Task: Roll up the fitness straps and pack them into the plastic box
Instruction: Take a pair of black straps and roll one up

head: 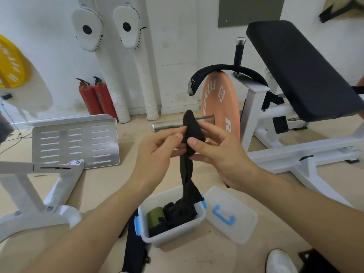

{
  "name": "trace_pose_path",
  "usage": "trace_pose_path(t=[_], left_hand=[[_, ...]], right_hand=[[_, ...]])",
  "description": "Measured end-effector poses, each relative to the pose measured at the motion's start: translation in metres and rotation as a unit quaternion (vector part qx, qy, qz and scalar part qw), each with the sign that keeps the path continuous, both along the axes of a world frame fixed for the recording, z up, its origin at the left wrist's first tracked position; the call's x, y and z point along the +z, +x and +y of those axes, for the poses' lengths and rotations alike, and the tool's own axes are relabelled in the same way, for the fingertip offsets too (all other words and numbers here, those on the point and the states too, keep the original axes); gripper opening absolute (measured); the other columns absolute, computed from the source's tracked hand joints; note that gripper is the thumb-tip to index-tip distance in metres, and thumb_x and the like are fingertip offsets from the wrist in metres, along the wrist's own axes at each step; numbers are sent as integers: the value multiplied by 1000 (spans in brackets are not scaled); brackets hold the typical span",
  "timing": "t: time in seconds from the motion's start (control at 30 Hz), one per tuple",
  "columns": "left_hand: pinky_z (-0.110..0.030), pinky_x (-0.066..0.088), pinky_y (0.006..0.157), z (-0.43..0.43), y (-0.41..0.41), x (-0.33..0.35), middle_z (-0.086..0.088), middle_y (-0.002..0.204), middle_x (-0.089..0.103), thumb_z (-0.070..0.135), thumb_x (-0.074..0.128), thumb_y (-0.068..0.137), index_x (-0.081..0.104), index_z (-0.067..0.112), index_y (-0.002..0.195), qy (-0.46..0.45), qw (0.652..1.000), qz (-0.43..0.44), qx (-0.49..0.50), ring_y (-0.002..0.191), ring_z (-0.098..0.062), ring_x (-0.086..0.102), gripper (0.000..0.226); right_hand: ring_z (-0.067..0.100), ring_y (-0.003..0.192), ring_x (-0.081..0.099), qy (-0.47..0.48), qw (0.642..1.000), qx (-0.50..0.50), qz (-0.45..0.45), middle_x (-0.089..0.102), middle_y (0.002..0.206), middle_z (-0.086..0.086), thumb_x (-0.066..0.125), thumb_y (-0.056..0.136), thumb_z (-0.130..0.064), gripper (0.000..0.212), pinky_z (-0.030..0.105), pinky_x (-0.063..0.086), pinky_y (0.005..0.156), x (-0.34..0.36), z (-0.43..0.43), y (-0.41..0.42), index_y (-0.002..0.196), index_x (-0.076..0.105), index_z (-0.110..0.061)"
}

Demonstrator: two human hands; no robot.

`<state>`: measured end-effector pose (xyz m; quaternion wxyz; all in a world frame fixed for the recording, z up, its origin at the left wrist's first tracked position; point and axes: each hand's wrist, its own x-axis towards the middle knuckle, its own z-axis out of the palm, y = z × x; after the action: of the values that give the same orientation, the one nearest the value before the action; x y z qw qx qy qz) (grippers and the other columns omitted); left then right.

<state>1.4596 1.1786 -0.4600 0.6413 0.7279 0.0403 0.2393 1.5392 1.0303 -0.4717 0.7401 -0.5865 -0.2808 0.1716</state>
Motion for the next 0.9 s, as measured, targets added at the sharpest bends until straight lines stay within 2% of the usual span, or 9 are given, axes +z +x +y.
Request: trace_pose_path(t=[0.07, 0.23, 0.33, 0.4, 0.47, 0.57, 0.67, 0.77, 0.9], left_hand=[[-23, 59, 79, 4, 0, -1, -5, 108, 77, 4, 55, 100, 74, 12, 120, 21, 1000, 10, -8, 95, -10, 73, 29], [-23, 54, 89, 14, 1, -1, 11, 104, 74, 10, 69, 93, 76, 25, 104, 147, 988, -20, 29, 103, -5, 68, 20], [-32, 56, 93, 23, 3, 1, 10, 115, 70, 20, 75, 91, 65, 25, 119, 115, 993, 0, 30, 111, -9, 66, 31], [-29, 59, 87, 26, 3, 2, 5, 120, 69, 28, 74, 89, 60, 28, 131, 75, 996, 42, -33, 111, -14, 68, 44], [-29, 60, 81, 27, 2, 1, -1, 116, 72, 34, 70, 88, 62, 27, 129, 75, 990, 70, -93, 105, -20, 72, 42], [-31, 61, 68, 26, 1, 0, -7, 109, 74, 21, 70, 93, 67, 20, 119, 70, 992, 55, -85, 92, -25, 76, 27], [-29, 60, 63, 27, 2, 0, -8, 108, 73, 13, 71, 92, 68, 18, 113, 76, 996, 19, -48, 85, -26, 77, 21], [-30, 60, 64, 26, 2, -3, -6, 107, 71, 9, 71, 92, 67, 19, 109, 76, 996, -11, -35, 84, -25, 77, 20], [-42, 64, 73, 26, 3, -6, 4, 105, 69, 11, 72, 93, 66, 24, 109, 134, 990, -35, -15, 90, -22, 75, 22]], right_hand=[[27, 101, 74, -13, 999, -31, -17, 70, 122, 10, 73, 88, -8, 44, 44, 62, 85, 0, -1, 2, 131, 65, -16], [25, 100, 74, -60, 997, -29, -43, 75, 112, 9, 67, 92, -1, 36, 44, 62, 82, 4, -8, 12, 127, 68, -11], [26, 100, 73, -91, 995, -5, -44, 73, 113, 14, 71, 90, -2, 36, 48, 61, 87, 8, -12, 16, 124, 64, -10], [29, 97, 74, -93, 995, 16, -41, 73, 110, 16, 72, 88, -1, 34, 48, 60, 89, 10, -14, 17, 119, 62, -10], [32, 95, 74, -90, 994, 26, -51, 73, 107, 17, 73, 86, 1, 32, 47, 61, 88, 9, -14, 17, 113, 61, -11], [34, 96, 73, -79, 994, 26, -69, 73, 108, 18, 73, 86, 3, 32, 41, 62, 86, 7, -12, 16, 114, 63, -10], [31, 97, 74, -68, 994, 16, -78, 72, 113, 14, 73, 87, 2, 41, 40, 62, 84, 4, -11, 16, 124, 61, -12], [28, 91, 75, -72, 988, -20, -137, 70, 117, 9, 74, 88, -2, 41, 39, 63, 79, 3, -10, 16, 126, 63, -15], [31, 87, 75, -54, 984, -24, -170, 70, 114, 11, 73, 89, -3, 35, 50, 63, 78, 3, -8, 16, 122, 66, -12]])
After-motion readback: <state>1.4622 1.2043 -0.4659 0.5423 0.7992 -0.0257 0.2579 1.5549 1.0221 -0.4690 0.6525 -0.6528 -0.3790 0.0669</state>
